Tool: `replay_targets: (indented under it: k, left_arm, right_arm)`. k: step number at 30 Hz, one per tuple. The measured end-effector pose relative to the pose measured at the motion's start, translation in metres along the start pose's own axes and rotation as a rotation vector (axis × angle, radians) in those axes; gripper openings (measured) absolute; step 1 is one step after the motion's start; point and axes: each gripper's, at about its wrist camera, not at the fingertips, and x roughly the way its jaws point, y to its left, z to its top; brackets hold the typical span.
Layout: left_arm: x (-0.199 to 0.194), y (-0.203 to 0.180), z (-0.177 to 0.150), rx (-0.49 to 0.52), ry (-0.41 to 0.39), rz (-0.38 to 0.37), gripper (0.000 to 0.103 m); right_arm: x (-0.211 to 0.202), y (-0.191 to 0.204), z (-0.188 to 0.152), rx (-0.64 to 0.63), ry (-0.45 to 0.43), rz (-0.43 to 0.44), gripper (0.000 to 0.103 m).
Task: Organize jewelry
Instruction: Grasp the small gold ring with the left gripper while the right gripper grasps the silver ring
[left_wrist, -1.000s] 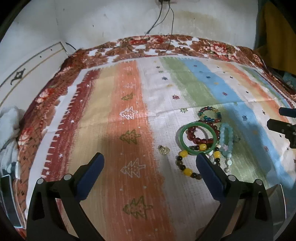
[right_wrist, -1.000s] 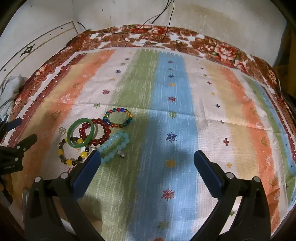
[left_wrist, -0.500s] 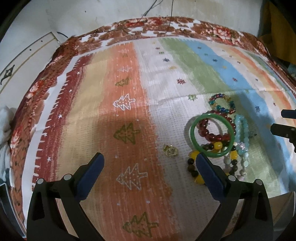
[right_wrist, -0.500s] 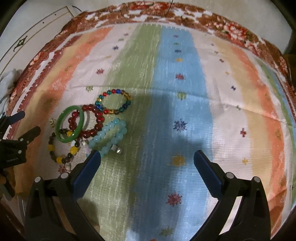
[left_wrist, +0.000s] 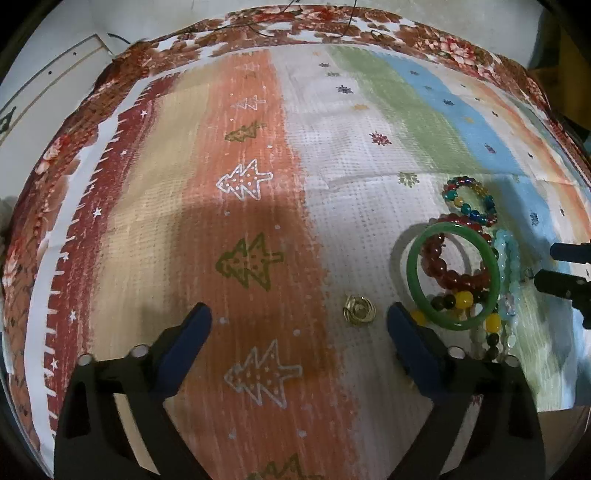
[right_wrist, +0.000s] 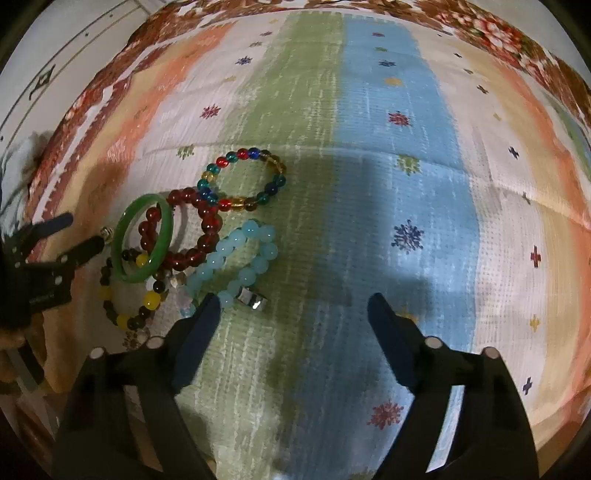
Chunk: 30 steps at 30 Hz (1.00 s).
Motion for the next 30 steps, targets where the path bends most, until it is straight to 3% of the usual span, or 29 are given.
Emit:
replay_targets:
  k: [6, 13, 18, 22, 30]
  left_arm:
    - [0.011, -0.002, 0.005, 0.017, 0.032, -0.016, 0.079]
    - [0.014, -0.011, 0.015, 0.07, 0.032, -0.02, 0.06]
    - [0.012, -0.016, 0.012, 0.099, 0.046, -0.013, 0.054]
    - [0.011, -0.021, 0.011, 0.105, 0.057, -0.021, 0.04]
    - [0.013, -0.026, 0.007, 0.118, 0.064, -0.041, 0.028]
  right_arm:
    - [0.01, 0.006, 0.004, -0.028, 0.027, 0.013, 0.068]
    - [0.017, 0.006, 0.009, -0.028, 0.041, 0.019, 0.065]
    - [0.017, 0.008, 0.01, -0.031, 0.048, 0.037, 0.05]
    - [0.017, 0.011, 0.01, -0.031, 0.065, 0.054, 0.038]
    - [0.017, 0.017, 0.009, -0.041, 0.07, 0.075, 0.025]
